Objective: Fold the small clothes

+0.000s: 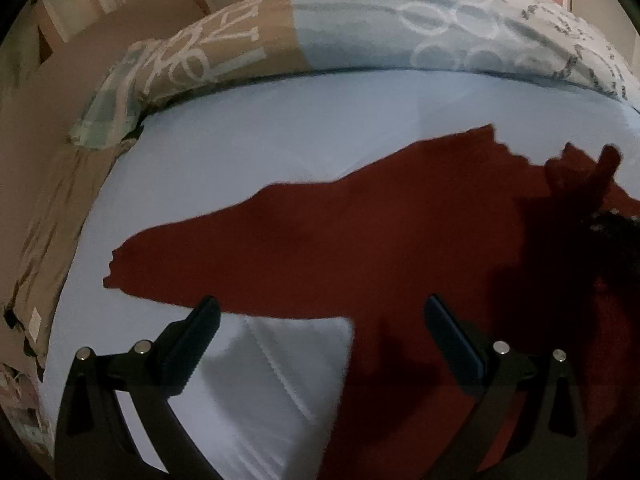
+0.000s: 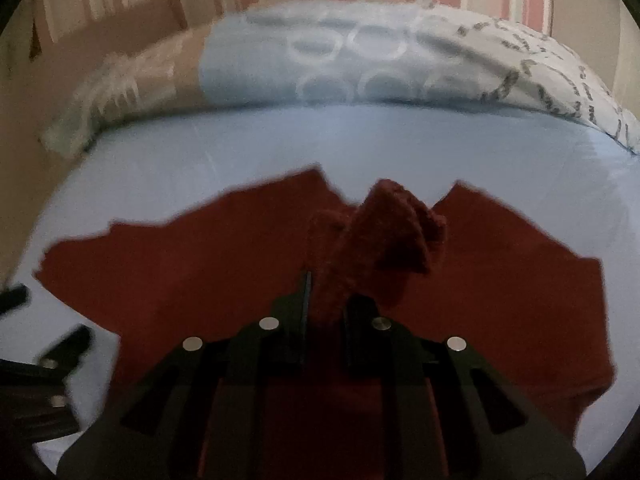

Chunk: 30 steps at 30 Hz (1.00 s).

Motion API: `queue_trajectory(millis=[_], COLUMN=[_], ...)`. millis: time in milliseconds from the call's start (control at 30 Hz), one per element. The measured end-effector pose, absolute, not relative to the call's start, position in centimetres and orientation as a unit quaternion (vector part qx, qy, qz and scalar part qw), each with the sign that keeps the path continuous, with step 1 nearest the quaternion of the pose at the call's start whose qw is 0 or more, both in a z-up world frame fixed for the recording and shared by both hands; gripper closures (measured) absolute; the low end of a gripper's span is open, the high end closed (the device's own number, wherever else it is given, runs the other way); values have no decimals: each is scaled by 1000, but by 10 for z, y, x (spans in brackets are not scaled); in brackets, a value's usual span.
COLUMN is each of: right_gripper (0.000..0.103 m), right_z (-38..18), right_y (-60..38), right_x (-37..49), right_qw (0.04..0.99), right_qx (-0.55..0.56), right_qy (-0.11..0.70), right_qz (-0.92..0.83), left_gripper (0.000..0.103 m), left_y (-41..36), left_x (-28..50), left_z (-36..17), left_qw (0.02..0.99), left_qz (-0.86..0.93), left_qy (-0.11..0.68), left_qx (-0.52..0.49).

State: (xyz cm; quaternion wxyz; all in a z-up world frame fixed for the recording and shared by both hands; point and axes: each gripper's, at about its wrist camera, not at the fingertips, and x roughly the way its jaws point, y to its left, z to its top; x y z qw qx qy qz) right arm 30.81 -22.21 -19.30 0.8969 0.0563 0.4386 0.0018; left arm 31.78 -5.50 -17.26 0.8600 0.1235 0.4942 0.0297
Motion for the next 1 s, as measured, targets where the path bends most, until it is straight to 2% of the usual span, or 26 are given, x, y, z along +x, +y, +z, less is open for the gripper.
queue_trajectory(millis=[67, 100, 133, 167, 200, 500, 900, 967, 1000], right_gripper=[88, 78, 63, 35, 28, 23, 22, 22, 22], right_z=[-203, -204, -202, -200, -195, -186, -190, -191, -191], right_y=[-217, -213, -212, -211, -212, -266, -318, -321, -323], right_x=[310, 309, 305, 303, 298, 260, 223, 221, 220], right_qw=[892, 893, 897, 900, 907, 903, 905, 906, 906], right_qx=[55, 59, 59, 56, 51, 89, 72, 73, 75], right_qy=[448, 445, 436, 431, 418, 421, 416, 414, 414], right_qz=[14, 21, 24, 25, 27, 5, -49, -52, -52], left_gripper=[1, 1, 1, 1, 1, 1, 2, 13, 23], left_y=[-48, -45, -44, -43, -43, -72, -121, -124, -125], left_x=[321, 321, 320, 320, 321, 318, 335, 337, 339], left_z=[-179, -180, -180, -181, -183, -194, -226, -229, -230], left_qw=[854, 854, 856, 857, 856, 850, 834, 836, 835], left_qz=[30, 26, 25, 25, 24, -31, -74, -68, -68], left_qy=[507, 509, 506, 505, 507, 523, 547, 545, 546], left_qx=[115, 107, 103, 103, 103, 49, -5, 0, -2])
